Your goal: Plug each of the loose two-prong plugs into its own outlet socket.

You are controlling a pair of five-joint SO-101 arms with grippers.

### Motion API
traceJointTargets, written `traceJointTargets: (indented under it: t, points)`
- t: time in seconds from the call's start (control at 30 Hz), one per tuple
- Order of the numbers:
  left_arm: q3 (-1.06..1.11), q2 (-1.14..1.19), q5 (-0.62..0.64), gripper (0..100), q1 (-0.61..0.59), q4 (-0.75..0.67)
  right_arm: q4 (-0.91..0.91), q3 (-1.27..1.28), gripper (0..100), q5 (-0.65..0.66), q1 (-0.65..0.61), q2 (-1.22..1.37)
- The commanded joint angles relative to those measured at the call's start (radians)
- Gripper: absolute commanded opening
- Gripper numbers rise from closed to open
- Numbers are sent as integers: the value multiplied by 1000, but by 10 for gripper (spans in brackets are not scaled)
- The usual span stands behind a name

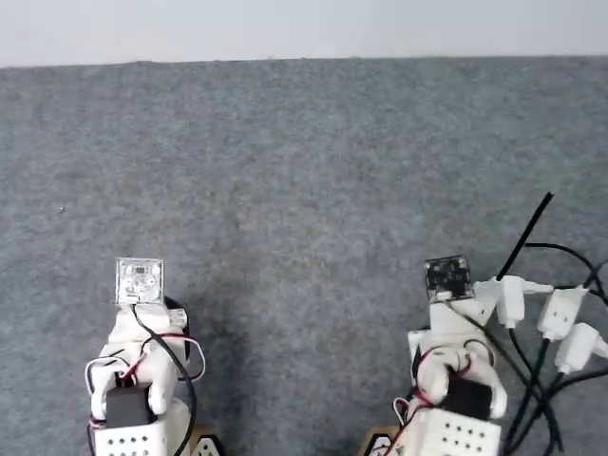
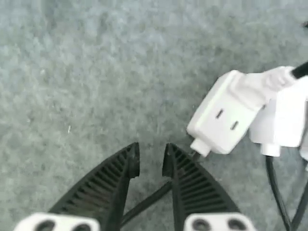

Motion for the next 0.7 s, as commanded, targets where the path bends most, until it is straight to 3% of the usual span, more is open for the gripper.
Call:
traceJointTargets:
  t: [0.0,0.2,0.67]
  points:
    - [-4,-21,-8,15,3,3,77,21,91,12,-8,-104]
    - [-4,-21,-8,14,3,84,97,21,91,17,-5,-56]
    - [-4,-21,-8,14,3,80,97,23,91,17,-5,-58]
